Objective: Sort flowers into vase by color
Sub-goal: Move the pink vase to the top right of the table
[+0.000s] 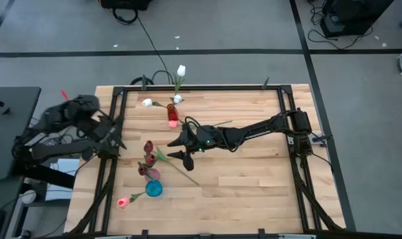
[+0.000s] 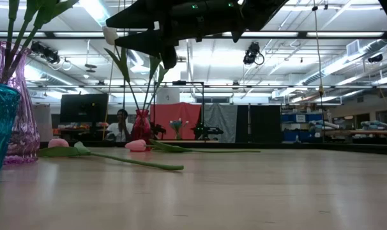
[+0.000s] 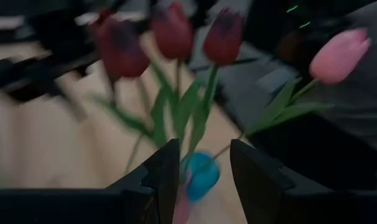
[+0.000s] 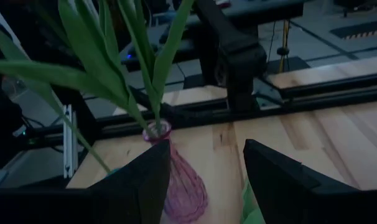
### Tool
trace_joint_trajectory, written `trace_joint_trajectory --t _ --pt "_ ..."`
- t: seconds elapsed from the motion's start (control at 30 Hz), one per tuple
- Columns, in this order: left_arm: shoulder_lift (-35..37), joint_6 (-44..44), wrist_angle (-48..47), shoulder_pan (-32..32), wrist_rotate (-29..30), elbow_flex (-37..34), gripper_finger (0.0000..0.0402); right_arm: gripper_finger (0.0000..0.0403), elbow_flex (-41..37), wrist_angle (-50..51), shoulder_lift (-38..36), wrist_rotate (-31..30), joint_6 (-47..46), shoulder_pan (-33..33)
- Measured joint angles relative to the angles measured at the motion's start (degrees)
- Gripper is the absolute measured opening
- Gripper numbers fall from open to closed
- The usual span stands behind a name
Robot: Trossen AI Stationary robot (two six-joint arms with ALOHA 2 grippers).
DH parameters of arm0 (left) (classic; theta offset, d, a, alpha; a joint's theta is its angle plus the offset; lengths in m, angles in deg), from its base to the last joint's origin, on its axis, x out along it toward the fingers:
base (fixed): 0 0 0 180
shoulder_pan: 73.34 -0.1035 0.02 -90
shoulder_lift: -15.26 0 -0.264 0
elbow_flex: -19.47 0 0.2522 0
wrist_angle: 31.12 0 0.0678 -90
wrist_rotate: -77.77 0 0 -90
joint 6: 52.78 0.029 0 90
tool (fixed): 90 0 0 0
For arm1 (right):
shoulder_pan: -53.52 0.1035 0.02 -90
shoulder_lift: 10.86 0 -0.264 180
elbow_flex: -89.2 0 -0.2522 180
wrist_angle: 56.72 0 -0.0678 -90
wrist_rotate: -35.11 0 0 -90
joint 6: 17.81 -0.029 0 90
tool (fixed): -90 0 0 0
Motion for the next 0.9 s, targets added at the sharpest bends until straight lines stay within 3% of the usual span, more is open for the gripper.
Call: trace_joint_trajectory --t 0.17,0.33,0.47,0.67,0.77,0.9 --pt "-0.01 -7.64 24.72 0.14 -11.03 -9.38 0.0147 0.0215 0.00 -0.13 -0.09 0.62 0.06 -0.63" --pt "1.96 -19.53 50.30 0.26 -11.71 -12.85 0.0147 0.0215 0.00 0.28 -0.09 2.39 0.45 -0.63" --pt "5.60 -27.35 73.74 2.51 -5.89 -18.13 0.0147 0.0215 0.00 0.27 -0.09 2.97 1.80 -0.62" --pt "6.51 -33.74 106.14 8.10 12.44 -34.58 0.0147 0.0215 0.00 0.27 -0.09 2.99 2.77 -0.63" --pt "5.91 -33.84 112.91 11.31 18.92 -39.51 0.0147 0.0215 0.00 0.86 -0.09 3.01 2.77 -0.57" --pt "6.01 -32.13 107.66 16.58 21.40 -40.06 0.0147 0.0215 0.00 2.03 -0.09 3.01 2.49 -0.35"
